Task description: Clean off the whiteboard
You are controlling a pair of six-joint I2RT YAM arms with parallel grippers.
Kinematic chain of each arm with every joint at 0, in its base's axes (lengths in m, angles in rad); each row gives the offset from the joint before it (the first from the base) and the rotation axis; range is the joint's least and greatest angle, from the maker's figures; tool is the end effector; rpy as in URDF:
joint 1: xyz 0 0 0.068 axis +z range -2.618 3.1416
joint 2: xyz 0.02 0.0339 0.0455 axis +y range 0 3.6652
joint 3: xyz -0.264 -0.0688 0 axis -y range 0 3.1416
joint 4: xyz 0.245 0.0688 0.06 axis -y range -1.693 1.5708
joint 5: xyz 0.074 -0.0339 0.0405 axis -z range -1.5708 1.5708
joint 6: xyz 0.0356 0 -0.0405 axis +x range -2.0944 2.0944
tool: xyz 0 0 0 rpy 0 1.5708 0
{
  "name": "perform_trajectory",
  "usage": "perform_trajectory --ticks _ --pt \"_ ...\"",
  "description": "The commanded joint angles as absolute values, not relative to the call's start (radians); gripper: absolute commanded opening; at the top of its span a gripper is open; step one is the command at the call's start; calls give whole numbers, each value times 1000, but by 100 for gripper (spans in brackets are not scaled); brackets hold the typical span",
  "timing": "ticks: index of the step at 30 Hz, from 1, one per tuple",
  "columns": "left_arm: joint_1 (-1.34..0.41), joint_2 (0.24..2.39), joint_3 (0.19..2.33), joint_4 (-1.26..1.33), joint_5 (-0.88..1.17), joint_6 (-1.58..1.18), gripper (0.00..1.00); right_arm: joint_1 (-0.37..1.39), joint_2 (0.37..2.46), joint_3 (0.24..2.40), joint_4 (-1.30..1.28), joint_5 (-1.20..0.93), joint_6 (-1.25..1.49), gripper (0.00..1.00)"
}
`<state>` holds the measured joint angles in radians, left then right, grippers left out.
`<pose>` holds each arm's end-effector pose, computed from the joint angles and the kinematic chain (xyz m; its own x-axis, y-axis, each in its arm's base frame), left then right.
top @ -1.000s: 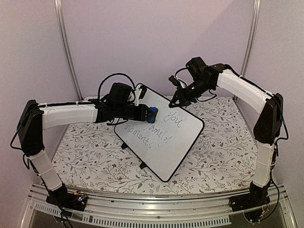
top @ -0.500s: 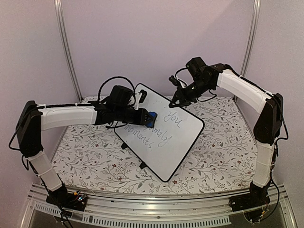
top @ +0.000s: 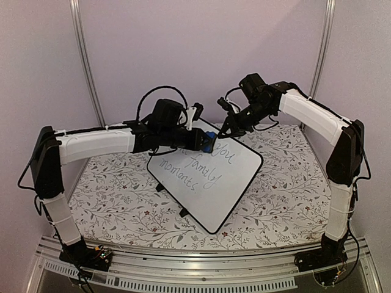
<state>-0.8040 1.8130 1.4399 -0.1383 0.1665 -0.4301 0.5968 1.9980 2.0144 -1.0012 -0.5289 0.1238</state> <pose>0.2930 -0.3127 0.2830 -0.6466 0.0784 -0.7588 0.5951 0.6743 -0.4373 0.3466 0.2572 0.3305 -0.7723 -0.3958 -0.4969 -0.6254 0.6108 0.4855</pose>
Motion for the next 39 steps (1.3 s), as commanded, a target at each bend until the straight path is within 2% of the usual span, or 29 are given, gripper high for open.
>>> perform_trajectory --ticks 1,11,18,24,32,39 --pt "-879 1864 1346 -162 200 -441 0 666 1982 2006 -1011 -532 11 0" --pt "-882 1784 1169 -104 152 -470 0 666 1977 2005 -1012 -531 11 0" --pt "-808 1741 1128 -105 135 -457 0 666 1980 2005 -1013 -532 11 0" --pt "-746 1771 1213 -125 156 -425 0 666 1981 2005 -1013 -532 11 0" --pt "-792 1842 1372 -150 202 -420 0 666 1980 2005 -1013 -531 11 0" --pt "-856 1830 1283 -119 200 -458 0 666 1980 2005 -1013 -531 12 0"
